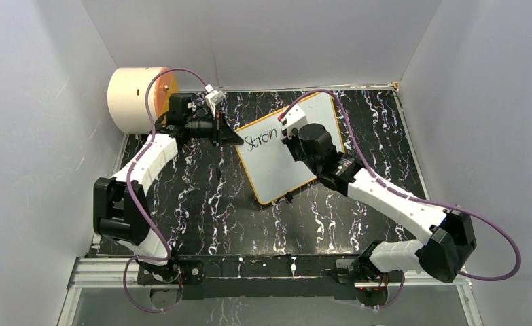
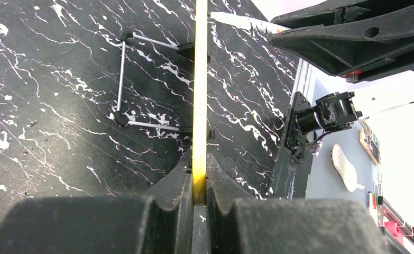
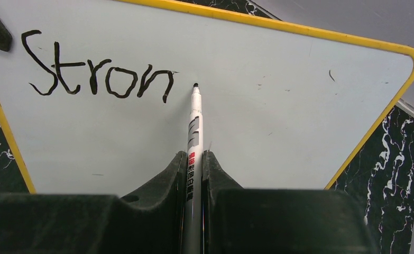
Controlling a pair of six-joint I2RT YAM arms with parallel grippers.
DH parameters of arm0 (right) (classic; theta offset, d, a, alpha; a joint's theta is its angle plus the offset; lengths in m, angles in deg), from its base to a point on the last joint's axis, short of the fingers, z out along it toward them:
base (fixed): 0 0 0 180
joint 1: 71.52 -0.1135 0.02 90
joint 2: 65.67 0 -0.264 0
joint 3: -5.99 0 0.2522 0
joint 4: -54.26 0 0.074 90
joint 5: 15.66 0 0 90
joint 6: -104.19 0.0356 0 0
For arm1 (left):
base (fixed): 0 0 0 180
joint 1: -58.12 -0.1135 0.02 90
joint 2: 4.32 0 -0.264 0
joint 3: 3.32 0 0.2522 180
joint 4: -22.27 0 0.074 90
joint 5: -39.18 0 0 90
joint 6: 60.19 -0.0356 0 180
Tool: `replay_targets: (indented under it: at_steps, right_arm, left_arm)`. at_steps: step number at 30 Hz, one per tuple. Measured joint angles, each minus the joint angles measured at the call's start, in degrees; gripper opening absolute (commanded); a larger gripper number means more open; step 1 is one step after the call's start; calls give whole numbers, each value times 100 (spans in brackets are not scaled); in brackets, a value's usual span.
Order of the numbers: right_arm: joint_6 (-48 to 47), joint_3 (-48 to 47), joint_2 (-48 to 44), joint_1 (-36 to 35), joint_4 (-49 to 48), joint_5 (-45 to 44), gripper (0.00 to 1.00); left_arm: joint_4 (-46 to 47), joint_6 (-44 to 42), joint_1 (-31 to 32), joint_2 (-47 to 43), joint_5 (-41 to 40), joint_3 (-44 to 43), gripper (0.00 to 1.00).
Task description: Write a sentence on the whiteboard
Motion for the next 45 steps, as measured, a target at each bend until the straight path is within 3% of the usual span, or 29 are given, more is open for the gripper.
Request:
replay_targets:
  at_steps: [28, 45]
  right_arm:
    - [-37, -31, 35, 4, -129, 284, 0]
    - [66, -20, -20, 4, 313, 417, 0]
  left_arm:
    - [-11, 15, 0, 0, -2, 2, 0]
    - [-9, 11, 0, 0, 4, 2, 0]
